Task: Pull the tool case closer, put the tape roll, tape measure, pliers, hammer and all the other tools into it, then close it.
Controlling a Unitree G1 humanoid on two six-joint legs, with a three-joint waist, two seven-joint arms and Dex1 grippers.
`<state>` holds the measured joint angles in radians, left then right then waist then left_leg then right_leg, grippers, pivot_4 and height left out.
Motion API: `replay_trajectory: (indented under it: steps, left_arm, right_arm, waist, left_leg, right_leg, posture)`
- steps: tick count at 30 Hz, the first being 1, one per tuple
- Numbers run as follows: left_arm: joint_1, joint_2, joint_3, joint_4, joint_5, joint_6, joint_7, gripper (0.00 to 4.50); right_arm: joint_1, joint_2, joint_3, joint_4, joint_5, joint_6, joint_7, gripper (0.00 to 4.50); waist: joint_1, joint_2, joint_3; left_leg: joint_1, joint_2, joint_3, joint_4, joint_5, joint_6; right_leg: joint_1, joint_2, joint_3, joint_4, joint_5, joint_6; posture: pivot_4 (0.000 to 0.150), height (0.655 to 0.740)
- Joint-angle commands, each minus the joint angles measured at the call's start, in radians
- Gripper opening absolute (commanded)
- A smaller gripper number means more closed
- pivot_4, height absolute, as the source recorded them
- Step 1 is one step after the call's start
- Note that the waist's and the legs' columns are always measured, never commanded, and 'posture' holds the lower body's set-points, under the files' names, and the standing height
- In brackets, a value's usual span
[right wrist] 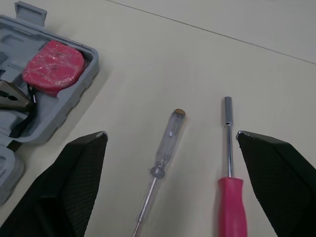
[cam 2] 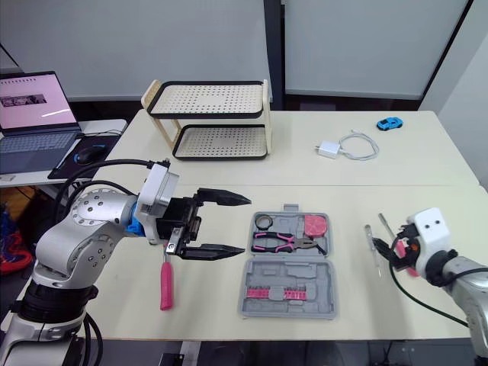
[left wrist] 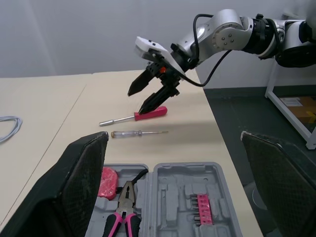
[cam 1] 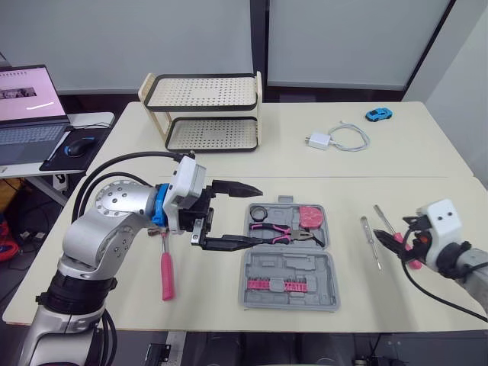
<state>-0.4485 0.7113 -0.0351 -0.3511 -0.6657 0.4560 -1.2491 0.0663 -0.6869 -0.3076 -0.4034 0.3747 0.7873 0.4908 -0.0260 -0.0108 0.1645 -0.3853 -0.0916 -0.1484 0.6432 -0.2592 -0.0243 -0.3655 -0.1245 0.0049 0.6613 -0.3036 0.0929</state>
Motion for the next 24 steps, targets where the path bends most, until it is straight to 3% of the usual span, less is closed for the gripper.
replay_trajectory:
  steps: [1, 19, 23, 24]
  left_arm:
    - [0.002, 0.006, 0.011, -0.045, -0.012, 0.005, 0.013, 4.5]
    - [-0.014, 0.005, -0.001, -0.056, -0.004, 0.011, 0.018, 4.5]
    - [-0.013, 0.007, 0.0, -0.06, -0.008, 0.018, 0.014, 4.5]
    - [-0.013, 0.008, 0.0, -0.061, -0.008, 0.019, 0.014, 4.5]
  right_arm:
    - [-0.02, 0.021, 0.028, -0.02, -0.024, 0.008, -0.046, 4.48]
    - [-0.071, 0.129, 0.124, 0.148, -0.11, -0.06, -0.117, 4.48]
    - [-0.063, 0.14, 0.14, 0.164, -0.126, -0.07, -0.118, 3.58]
    - [-0.063, 0.144, 0.141, 0.17, -0.13, -0.071, -0.121, 3.58]
  waist:
    - [0.0, 0.0, 0.0]
    - [-0.002, 0.0, 0.0]
    - [-0.002, 0.0, 0.0]
    - [-0.002, 0.0, 0.0]
  left_leg:
    - [0.0, 0.0, 0.0, 0.0, 0.0, 0.0]
    - [-0.001, 0.0, 0.004, 0.0, 0.0, 0.0]
    - [-0.001, 0.0, 0.004, 0.0, 0.0, 0.0]
    - [-0.001, 0.0, 0.005, 0.0, 0.0, 0.0]
  right_leg:
    - [-0.001, 0.0, 0.001, 0.0, 0.0, 0.0]
    - [-0.004, 0.001, 0.004, 0.003, 0.0, 0.0]
    - [-0.005, 0.001, 0.005, 0.003, 0.0, 0.0]
    - [-0.005, 0.001, 0.005, 0.003, 0.0, 0.0]
  posture:
    - [0.15, 0.74]
    - [0.15, 0.74]
    - [0.15, 0.74]
    - [0.15, 0.74]
